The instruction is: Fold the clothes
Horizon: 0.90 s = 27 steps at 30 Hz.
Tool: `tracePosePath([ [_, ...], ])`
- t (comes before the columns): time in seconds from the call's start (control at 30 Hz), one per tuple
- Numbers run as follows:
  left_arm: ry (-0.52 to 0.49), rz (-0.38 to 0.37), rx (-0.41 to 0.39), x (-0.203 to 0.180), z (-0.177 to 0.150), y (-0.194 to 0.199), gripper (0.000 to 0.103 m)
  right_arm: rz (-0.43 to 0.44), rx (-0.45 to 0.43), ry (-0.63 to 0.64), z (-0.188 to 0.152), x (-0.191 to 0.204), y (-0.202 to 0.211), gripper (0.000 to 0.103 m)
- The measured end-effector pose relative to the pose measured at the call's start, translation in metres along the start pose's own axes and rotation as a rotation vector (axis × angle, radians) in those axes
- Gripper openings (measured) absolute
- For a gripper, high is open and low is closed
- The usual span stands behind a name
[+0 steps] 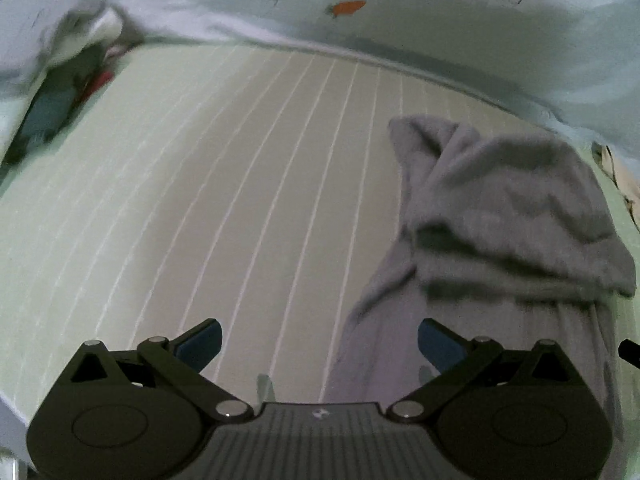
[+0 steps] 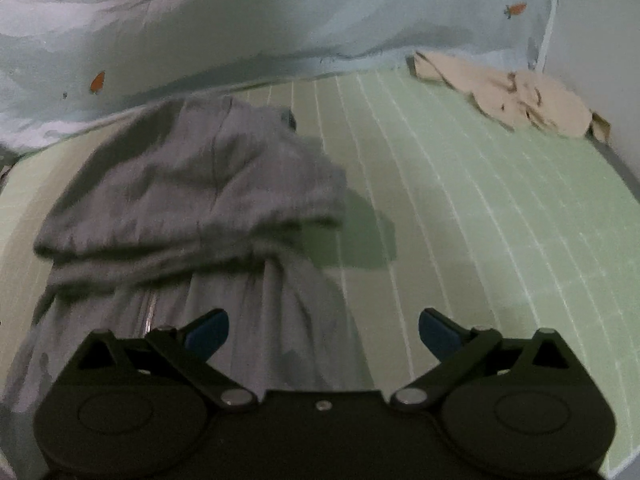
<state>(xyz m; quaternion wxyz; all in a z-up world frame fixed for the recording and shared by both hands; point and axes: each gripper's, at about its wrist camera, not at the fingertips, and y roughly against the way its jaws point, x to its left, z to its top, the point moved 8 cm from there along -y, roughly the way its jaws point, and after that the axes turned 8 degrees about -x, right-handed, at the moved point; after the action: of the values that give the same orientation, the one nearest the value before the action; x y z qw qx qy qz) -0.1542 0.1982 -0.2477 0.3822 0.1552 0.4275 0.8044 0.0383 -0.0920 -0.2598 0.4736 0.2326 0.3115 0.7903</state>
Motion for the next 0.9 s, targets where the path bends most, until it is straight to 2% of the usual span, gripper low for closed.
tracePosePath([
  [0.3,0.007,-0.031,0.105,0.016,-0.062,0.009,0.103,0.011,0.122,-0.043,-0.066,-0.010,0.026,0.103],
  [0.53,0.022,-0.079,0.150,0.015,-0.093,0.012,0.100,0.019,0.173,-0.084,-0.097,-0.019,0.042,0.102],
  [0.6,0.002,-0.087,0.146,0.012,-0.098,0.016,0.094,0.029,0.175,-0.094,-0.102,-0.020,0.047,0.102],
  [0.73,-0.019,-0.102,0.144,0.007,-0.105,0.022,0.085,0.074,0.175,-0.087,-0.107,-0.015,0.053,0.094],
  [0.9,-0.017,-0.118,0.142,0.001,-0.108,0.025,0.060,0.126,0.192,-0.027,-0.112,-0.003,0.059,0.082],
])
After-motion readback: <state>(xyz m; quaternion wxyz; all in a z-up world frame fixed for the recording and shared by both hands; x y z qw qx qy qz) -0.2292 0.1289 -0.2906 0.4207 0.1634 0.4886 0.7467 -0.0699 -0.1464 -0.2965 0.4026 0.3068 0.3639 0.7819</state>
